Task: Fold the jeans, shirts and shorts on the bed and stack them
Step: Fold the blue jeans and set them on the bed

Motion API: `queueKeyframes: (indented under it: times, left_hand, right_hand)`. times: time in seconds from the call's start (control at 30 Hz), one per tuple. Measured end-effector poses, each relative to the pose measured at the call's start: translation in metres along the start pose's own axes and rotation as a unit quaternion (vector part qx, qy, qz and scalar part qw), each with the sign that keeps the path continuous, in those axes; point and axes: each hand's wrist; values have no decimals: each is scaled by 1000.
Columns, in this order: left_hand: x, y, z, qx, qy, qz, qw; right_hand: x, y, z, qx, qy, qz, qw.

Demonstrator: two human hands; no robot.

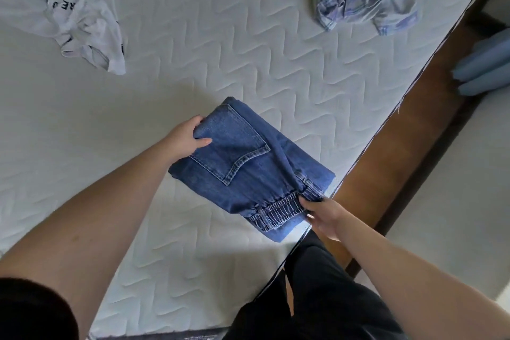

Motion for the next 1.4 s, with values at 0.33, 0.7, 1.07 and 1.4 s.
queueKeyframes:
  times: [0.33, 0.7, 1.07, 1.4]
  left_hand:
    - [1, 34, -68, -49, -43, -24, 998]
    - [-29, 43, -150, 21, -69, -19, 997]
    - [-40, 65, -141, -30, -8, 13, 999]
    - [12, 146, -16, -302, 80, -136, 940]
  right_hand:
    - [7, 8, -53, -216, -115, 329, 912]
    - [52, 30, -97, -155, -172, 583, 779]
    - [62, 10, -106, -109, -135, 714, 678]
    - [51, 80, -115, -74, -456, 724, 513]
Point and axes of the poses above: each hand's wrist, its own z-axis away from the middle knuckle, its own y-axis out of the palm, x = y × z, and after that the axes turned 8 degrees about -y, right-handed
